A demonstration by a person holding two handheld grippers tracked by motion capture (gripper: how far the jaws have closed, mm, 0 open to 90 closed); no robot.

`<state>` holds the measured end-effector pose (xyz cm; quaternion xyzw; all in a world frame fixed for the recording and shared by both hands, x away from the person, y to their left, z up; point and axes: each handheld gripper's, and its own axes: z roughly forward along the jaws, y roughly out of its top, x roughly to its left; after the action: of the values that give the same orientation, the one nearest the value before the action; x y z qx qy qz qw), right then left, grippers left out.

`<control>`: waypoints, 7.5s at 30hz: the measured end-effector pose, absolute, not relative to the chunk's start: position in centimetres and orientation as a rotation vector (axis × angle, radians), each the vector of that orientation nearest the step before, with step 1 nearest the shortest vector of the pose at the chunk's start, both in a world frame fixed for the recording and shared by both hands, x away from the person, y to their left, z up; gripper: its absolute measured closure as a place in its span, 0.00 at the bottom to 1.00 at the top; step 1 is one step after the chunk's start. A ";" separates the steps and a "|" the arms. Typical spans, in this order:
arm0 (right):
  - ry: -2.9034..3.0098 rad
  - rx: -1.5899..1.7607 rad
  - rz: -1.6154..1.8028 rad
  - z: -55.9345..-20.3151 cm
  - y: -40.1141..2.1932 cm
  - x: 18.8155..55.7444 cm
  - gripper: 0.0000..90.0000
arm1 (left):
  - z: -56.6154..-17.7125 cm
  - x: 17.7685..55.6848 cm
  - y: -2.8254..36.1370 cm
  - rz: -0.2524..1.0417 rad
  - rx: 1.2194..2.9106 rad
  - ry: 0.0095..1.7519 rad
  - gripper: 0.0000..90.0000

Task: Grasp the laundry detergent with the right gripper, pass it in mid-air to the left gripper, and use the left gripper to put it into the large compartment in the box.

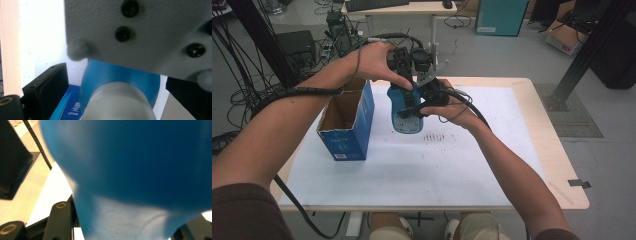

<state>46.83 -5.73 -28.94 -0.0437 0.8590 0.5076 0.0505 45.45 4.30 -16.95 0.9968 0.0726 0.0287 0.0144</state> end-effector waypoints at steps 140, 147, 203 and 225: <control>2.682 -0.120 1.578 -29.7 -5.8 45.9 0.47 | -18.2 45.3 4.4 0.027 3.156 0.197 0.40; 2.679 -0.122 1.581 -29.8 -5.7 46.0 0.47 | -18.2 45.3 4.5 0.019 3.158 0.205 0.40; 2.665 0.143 1.348 -29.0 -9.5 44.4 0.05 | -17.5 45.6 5.7 0.093 3.060 0.510 0.40; 2.829 0.502 0.995 -26.0 -18.6 43.3 0.09 | -10.2 46.3 9.6 0.244 2.915 1.099 0.40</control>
<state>43.26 -18.58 -25.99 0.1648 0.9292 0.3268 0.0503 46.26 9.61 -10.18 0.9328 0.3518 0.0781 0.0085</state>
